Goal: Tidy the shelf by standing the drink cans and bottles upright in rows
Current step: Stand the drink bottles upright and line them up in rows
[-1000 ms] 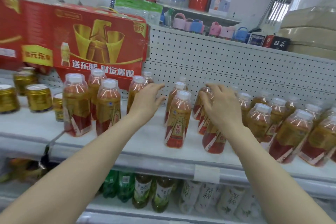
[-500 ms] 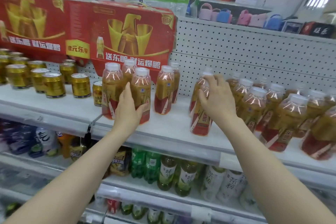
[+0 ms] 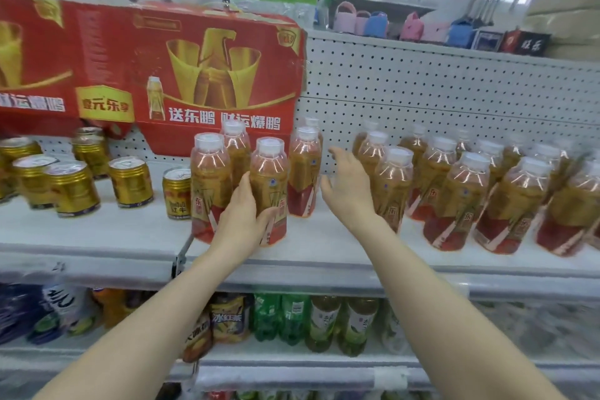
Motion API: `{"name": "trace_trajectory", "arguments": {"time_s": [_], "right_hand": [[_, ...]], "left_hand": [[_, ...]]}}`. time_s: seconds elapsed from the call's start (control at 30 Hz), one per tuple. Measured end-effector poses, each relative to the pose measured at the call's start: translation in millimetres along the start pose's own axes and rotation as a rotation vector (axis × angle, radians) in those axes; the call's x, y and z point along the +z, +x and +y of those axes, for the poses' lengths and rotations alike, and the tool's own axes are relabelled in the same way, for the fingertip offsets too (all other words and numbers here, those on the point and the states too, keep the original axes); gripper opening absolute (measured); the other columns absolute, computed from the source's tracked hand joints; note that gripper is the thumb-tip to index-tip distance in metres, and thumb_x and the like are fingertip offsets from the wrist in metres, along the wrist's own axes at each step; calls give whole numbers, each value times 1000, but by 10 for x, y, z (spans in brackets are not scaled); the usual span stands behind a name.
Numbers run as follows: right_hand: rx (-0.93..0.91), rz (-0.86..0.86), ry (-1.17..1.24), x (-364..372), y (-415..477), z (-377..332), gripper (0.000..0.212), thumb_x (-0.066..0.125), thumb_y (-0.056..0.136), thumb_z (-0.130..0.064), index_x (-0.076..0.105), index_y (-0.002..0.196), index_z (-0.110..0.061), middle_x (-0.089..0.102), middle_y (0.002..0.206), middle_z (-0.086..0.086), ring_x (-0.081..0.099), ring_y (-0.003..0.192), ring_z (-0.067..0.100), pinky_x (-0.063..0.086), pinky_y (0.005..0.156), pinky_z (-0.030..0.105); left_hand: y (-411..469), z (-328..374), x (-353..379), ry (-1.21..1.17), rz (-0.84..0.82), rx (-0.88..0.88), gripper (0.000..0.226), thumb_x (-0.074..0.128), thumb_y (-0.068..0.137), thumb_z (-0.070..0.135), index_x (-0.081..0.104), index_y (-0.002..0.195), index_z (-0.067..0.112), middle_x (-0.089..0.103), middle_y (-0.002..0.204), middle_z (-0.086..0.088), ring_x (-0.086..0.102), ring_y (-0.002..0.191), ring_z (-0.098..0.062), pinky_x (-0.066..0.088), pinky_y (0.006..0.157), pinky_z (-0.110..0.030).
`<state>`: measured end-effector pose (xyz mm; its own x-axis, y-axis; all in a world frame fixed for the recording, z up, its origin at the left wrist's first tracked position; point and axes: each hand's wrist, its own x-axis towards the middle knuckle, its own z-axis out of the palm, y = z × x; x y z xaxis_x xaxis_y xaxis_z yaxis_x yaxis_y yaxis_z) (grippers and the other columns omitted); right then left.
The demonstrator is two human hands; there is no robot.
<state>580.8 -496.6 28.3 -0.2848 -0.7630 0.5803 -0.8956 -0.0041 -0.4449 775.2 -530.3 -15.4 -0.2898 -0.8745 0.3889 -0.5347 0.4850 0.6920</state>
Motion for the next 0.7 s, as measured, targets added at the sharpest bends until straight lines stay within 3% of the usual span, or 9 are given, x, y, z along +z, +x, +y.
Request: {"name": "trace_trajectory", "arguments": {"time_s": [0.07,0.17,0.23,0.3,0.43,0.57,0.7], "right_hand": [[108,-106,133,191,90,-28,70,67,87,-21,34,148,-19,53,139,3,48,129,21,41,105,37],[259,-261,456,349,205,-42,81,73,83,-16,25,147,-30,55,135,-4,53,124,17,42,97,32],[282,-282,529,433,246,27,83,76,82,-14,27,146,-32,56,134,-6,54,122,14,42,103,34],[276,-214,492,503,265,68,80,83,75,-22,36,139,-30,57,128,-7,57,117,12,47,104,41],[302,14,146,530,196,34,91,85,69,-47,34,138,-17,43,135,5,49,122,23,43,92,33],[289,-37,79,415,233,33,95,65,79,-67,25,149,-16,36,146,9,44,131,28,41,100,41],[184,109,197,111,549,-132,73,46,94,-61,27,152,-22,37,152,4,45,133,22,41,106,46]], "left_hand": [[8,-27,-5,-4,-8,20,80,62,92,41,14,153,20,39,152,-3,44,135,-23,43,107,-46],[18,-42,-4,-20,-2,44,79,62,93,38,14,154,20,39,151,-2,43,135,-20,43,106,-41],[23,-47,-7,-25,1,58,78,62,93,36,14,154,22,40,150,-1,44,134,-19,43,105,-39],[23,-57,-10,-41,-3,65,78,62,93,35,14,153,24,40,149,0,44,134,-18,42,105,-37],[22,-37,-24,-46,-23,33,80,62,93,35,13,155,25,40,149,1,46,133,-19,42,102,-36],[33,-27,-48,-57,-31,32,82,65,91,34,14,154,26,40,150,4,42,137,-17,40,106,-38],[81,157,-133,5,93,121,94,70,88,31,6,156,22,25,158,2,28,144,-14,30,111,-33]]}}
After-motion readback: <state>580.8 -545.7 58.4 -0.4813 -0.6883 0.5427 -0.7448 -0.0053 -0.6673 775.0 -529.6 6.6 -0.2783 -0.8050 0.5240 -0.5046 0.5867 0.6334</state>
